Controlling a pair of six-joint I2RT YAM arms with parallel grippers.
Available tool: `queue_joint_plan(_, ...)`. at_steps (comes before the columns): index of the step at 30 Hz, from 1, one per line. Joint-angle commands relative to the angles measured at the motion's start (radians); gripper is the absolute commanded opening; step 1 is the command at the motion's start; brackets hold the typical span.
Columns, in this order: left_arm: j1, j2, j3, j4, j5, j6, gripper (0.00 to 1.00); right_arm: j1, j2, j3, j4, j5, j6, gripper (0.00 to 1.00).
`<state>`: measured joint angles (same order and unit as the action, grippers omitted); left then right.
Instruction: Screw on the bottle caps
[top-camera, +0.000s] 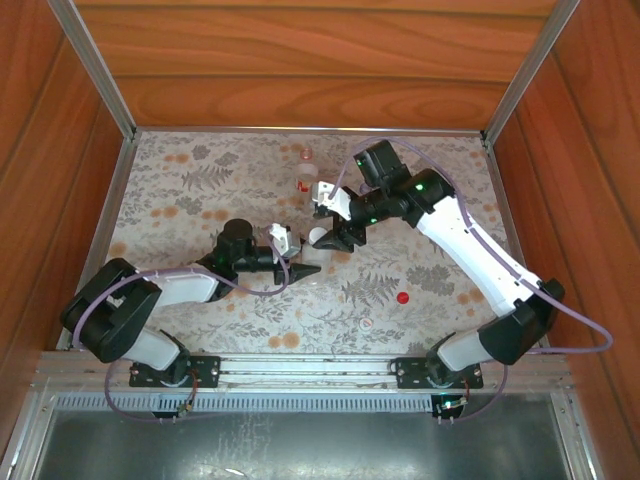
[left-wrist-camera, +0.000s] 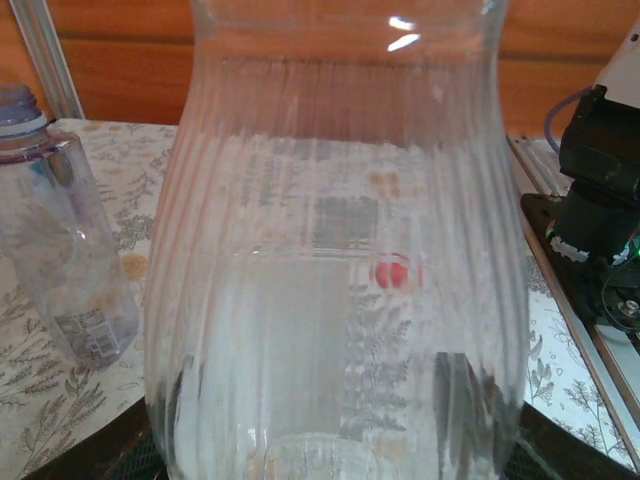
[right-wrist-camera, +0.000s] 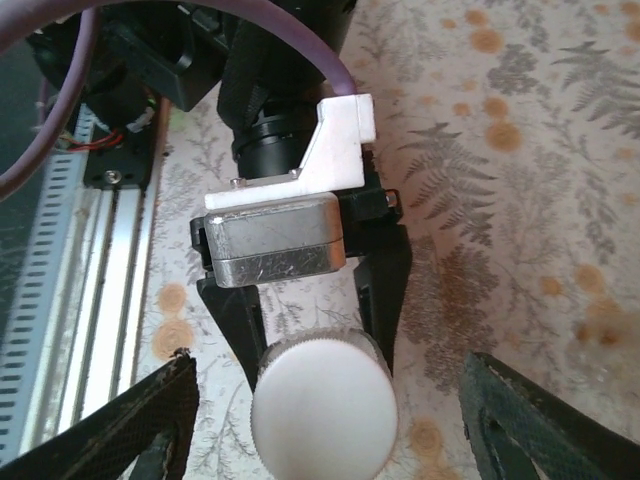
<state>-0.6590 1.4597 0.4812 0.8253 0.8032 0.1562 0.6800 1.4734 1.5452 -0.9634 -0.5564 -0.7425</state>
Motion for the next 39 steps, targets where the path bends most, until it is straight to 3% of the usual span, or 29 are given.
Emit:
queue_joint_plan(1, 0.002, -0.039, 0.005, -0.037, 0.037, 0.028, 0.58, 0.001, 0.024, 0.044, -0.113, -0.096, -0.062, 0.71)
queue_joint_plan(5, 0.002, -0.063, 0.009, -0.051, 0.044, 0.014, 0.58, 0.006, 0.036, 0.039, -0.115, -0.090, -0.072, 0.66)
queue_joint_plan(10, 0.002, -0.084, 0.010, -0.069, 0.045, 0.018, 0.58, 0.007, 0.034, 0.027, -0.088, -0.088, -0.065, 0.45)
queue_joint_plan(18, 0.002, -0.085, 0.019, -0.086, -0.003, 0.016, 0.58, 0.010, 0.023, -0.002, -0.059, -0.057, -0.032, 0.40)
queue_joint_plan(22, -0.006, -0.115, 0.020, -0.086, -0.210, 0.016, 0.58, 0.015, -0.004, -0.060, 0.062, 0.068, 0.121, 0.39)
queue_joint_plan(25, -0.040, -0.125, 0.029, -0.086, -0.456, 0.056, 0.56, 0.018, -0.032, -0.130, 0.227, 0.229, 0.373, 0.37)
queue_joint_plan(29, -0.113, -0.111, 0.053, -0.086, -0.724, 0.193, 0.56, 0.022, -0.069, -0.203, 0.329, 0.337, 0.692, 0.33)
queue_joint_plan(33, -0.201, -0.067, 0.105, -0.086, -0.987, 0.346, 0.56, 0.023, -0.093, -0.232, 0.294, 0.443, 0.940, 0.34)
queue_joint_plan(39, -0.283, 0.001, 0.169, -0.086, -1.146, 0.496, 0.55, 0.023, -0.140, -0.312, 0.313, 0.528, 1.230, 0.34)
